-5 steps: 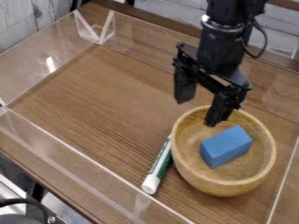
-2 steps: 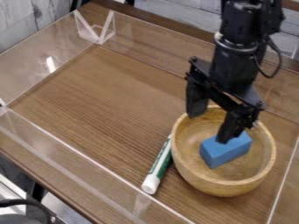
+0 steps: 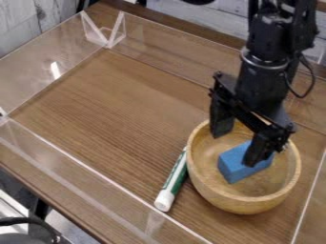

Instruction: Remove the blue block from inside the brown bowl and put it on the table

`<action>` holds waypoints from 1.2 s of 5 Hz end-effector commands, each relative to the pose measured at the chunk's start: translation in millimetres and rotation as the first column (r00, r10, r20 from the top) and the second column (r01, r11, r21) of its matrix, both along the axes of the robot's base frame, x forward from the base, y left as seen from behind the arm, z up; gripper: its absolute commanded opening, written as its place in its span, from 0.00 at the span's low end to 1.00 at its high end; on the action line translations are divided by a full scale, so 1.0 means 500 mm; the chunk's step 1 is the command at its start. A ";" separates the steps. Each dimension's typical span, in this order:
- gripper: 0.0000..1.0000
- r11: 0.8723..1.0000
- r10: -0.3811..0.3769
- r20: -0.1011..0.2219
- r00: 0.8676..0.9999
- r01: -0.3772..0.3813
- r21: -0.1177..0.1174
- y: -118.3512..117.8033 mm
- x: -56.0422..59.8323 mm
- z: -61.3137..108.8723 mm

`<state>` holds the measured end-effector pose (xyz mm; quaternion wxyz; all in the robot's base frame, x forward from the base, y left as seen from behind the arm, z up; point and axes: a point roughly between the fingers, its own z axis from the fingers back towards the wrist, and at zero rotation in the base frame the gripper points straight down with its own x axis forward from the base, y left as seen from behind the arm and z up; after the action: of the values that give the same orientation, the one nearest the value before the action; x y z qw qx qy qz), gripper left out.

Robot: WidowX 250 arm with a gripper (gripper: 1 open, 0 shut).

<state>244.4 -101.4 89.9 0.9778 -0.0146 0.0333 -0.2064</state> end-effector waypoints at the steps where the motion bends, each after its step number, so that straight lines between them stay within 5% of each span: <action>1: 1.00 1.000 -0.013 0.044 0.999 0.014 -0.019 -0.011 0.007 0.005; 6: 1.00 0.997 -0.046 0.122 0.991 0.054 -0.058 -0.022 0.015 -0.027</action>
<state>248.1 -109.2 67.5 0.9735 -0.0291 -0.0145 -0.2263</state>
